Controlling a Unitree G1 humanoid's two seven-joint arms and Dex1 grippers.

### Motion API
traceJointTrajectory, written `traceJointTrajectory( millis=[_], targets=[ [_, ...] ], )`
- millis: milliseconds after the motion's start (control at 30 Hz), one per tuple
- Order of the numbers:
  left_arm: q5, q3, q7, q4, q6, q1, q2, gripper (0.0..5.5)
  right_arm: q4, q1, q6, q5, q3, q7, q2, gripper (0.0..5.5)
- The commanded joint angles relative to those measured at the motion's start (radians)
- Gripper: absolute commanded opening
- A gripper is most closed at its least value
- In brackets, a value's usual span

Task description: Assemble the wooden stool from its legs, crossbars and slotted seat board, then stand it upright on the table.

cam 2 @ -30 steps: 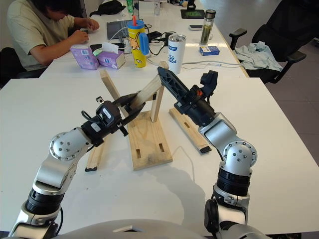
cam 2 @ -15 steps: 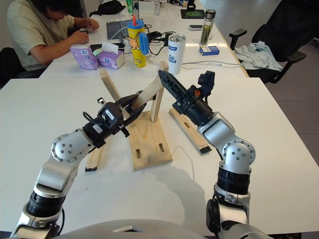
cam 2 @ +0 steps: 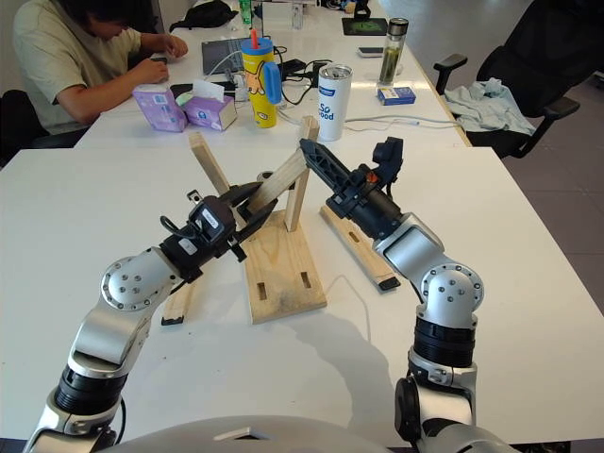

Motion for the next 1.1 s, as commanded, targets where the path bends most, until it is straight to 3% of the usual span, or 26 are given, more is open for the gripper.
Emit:
traceJointTrajectory(
  millis=[33, 167, 300, 400, 733, 1100],
  targets=[
    [-0.096, 0.061, 0.012, -0.024, 0.041, 0.007, -0.040, 2.59, 0.012, 0.029, -0.009, -0.065, 0.000, 0.014, -0.049, 0.46],
    [-0.140, 0.079, 0.012, -0.024, 0.054, 0.052, -0.047, 3.10, 0.054, 0.051, -0.028, -0.211, -0.009, 0.070, -0.177, 0.46],
    [-0.146, 0.092, 0.028, -0.005, 0.044, 0.078, -0.056, 3.10, 0.134, 0.048, -0.065, -0.363, -0.040, 0.151, -0.332, 0.46],
    [-0.125, 0.090, 0.051, 0.019, 0.031, 0.083, -0.064, 3.10, 0.250, -0.005, -0.116, -0.470, -0.036, 0.189, -0.383, 0.46],
    [-0.108, 0.058, 0.049, 0.061, 0.009, 0.065, -0.077, 3.10, 0.420, -0.043, -0.249, -0.644, 0.016, 0.273, -0.316, 0.46],
    [-0.101, 0.064, 0.039, 0.064, 0.013, 0.061, -0.066, 3.10, 0.429, -0.023, -0.274, -0.727, 0.033, 0.308, -0.294, 0.46]
  ],
)
